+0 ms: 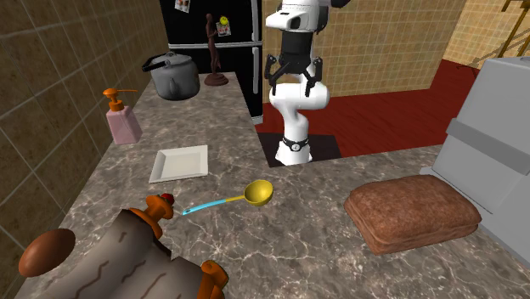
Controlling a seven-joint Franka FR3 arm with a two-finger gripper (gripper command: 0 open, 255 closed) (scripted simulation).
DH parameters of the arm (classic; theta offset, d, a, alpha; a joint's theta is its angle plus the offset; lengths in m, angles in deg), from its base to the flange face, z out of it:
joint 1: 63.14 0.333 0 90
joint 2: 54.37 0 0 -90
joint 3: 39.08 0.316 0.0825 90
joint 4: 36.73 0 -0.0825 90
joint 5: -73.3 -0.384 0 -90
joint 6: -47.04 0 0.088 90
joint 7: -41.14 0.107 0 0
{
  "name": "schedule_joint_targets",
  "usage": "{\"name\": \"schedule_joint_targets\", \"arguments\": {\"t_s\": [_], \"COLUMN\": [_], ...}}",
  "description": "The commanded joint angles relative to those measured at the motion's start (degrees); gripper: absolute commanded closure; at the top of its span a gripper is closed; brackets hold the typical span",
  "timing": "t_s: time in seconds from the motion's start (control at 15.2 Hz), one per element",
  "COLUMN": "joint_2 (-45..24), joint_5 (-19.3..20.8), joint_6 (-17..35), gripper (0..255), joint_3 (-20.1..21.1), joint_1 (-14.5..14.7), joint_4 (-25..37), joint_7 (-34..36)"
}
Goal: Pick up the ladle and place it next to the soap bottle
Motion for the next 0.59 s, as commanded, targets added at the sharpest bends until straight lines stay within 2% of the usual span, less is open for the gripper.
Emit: {"name": "schedule_joint_targets", "arguments": {"t_s": [0.0, 0.53], "joint_2": [0.00, -12.81], "joint_5": [0.00, -5.10], "joint_6": [0.00, 13.82], "gripper": [0, 0], "joint_3": [0.00, -0.19], "joint_1": [0.00, -6.37], "joint_4": [0.00, -1.41], "joint_7": [0.00, 19.65]}}
